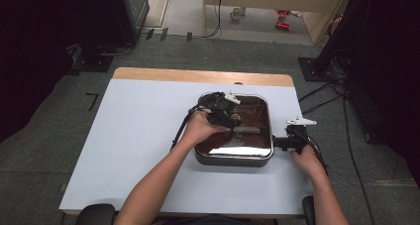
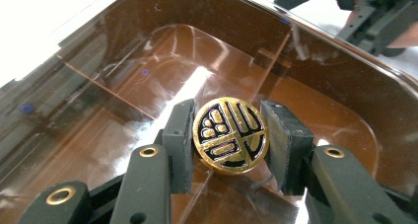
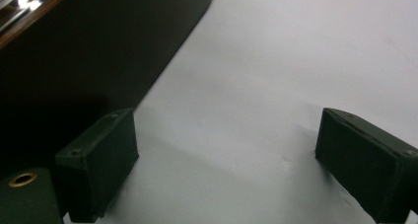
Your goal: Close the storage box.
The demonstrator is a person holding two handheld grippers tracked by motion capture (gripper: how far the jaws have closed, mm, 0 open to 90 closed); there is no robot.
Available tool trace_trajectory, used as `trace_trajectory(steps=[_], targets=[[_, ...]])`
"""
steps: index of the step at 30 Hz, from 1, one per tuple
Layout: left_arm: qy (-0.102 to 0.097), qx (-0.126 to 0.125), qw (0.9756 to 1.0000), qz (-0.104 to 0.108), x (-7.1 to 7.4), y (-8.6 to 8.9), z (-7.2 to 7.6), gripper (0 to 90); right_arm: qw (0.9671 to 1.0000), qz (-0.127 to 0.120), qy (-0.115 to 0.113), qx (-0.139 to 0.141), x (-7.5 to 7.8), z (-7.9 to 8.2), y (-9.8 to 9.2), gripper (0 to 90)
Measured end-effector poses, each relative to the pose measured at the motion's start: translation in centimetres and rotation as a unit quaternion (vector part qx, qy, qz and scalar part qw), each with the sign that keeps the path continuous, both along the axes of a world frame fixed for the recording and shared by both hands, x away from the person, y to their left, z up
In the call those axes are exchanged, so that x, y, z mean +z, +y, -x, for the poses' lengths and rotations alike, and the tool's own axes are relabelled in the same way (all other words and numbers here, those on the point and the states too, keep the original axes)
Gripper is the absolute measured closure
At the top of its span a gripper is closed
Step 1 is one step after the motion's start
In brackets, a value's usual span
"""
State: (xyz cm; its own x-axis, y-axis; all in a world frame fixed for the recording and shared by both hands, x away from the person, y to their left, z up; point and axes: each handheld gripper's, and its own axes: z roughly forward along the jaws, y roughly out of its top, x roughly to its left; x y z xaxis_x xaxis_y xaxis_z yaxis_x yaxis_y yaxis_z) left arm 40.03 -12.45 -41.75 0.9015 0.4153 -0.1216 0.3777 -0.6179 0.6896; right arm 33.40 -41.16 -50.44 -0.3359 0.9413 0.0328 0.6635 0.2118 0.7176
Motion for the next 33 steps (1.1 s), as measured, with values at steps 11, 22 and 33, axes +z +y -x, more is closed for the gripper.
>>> trace_trajectory(steps=[11, 22, 33], targets=[[0.002, 0.005, 1.0000, 0.004, -0.3, 0.1, 0.2, 58.8, 1.0000, 0.000, 0.000, 0.000, 0.0, 0.0, 0.0, 8.4], [-0.004, 0.004, 0.9997, 0.024, 0.6, 0.6, 0.6, 44.1, 1.0000, 0.000, -0.001, 0.000, 0.0, 0.0, 0.0, 8.4], [0.004, 0.015, 0.9987, 0.048, 2.3, 2.7, 0.9, 29.2, 1.0000, 0.000, -0.001, 0.000, 0.0, 0.0, 0.0, 8.4]])
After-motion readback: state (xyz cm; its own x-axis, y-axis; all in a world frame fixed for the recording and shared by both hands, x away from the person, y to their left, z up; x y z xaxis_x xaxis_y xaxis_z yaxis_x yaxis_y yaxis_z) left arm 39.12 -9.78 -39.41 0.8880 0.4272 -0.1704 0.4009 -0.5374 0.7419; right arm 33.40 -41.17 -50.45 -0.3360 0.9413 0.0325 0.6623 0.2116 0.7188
